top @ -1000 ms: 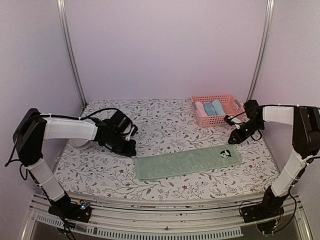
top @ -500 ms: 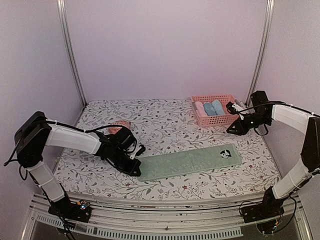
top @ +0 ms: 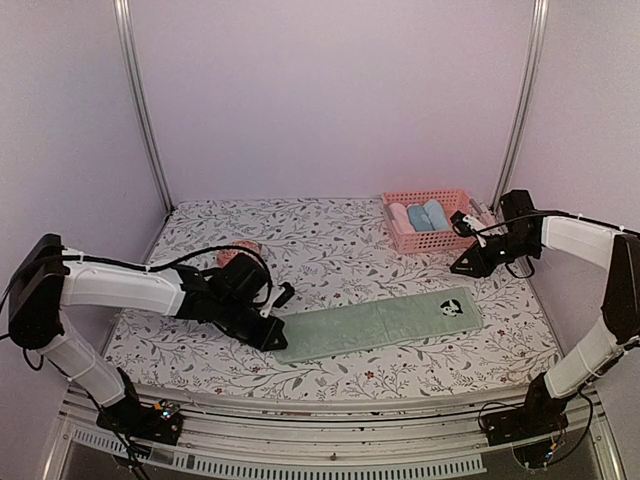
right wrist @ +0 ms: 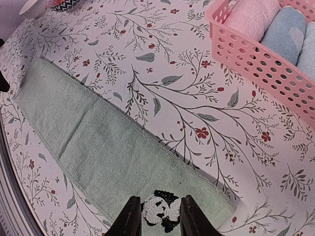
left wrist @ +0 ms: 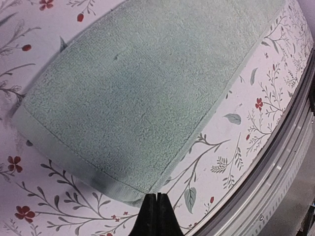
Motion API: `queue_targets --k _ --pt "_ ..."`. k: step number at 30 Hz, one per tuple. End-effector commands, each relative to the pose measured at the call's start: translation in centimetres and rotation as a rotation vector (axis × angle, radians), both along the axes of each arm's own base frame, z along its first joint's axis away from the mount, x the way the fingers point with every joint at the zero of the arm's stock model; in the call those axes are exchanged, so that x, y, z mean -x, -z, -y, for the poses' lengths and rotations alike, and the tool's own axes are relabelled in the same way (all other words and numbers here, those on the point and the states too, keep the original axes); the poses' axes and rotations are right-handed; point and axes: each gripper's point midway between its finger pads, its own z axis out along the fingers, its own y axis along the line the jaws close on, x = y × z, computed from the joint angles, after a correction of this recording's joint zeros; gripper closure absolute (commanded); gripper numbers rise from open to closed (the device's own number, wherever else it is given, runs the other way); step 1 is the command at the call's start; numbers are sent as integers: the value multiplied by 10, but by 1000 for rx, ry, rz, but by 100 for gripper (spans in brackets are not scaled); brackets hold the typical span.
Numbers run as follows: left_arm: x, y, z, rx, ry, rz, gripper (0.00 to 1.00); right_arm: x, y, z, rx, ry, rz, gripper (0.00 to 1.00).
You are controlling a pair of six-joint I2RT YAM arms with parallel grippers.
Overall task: Roll the towels
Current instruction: Smooth out the towel at the center of the board.
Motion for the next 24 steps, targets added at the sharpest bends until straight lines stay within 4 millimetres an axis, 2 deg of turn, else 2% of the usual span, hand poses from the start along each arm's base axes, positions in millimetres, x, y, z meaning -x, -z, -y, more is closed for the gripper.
queue_targets --k 1,10,12,20,24 --pt "13 6 7 7 25 -32 99 2 9 -2 -7 -13 -1 71" --pt "33 67 -15 -102 22 -131 100 3 14 -2 -7 -14 -14 71" --pt "32 65 -12 -97 25 -129 100 3 13 -3 -9 -15 -13 71" --pt "10 18 -9 -45 44 -8 100 2 13 -3 -7 -15 -11 71" --pt "-14 4 -18 -62 -7 40 96 2 16 -2 -6 -17 -17 71"
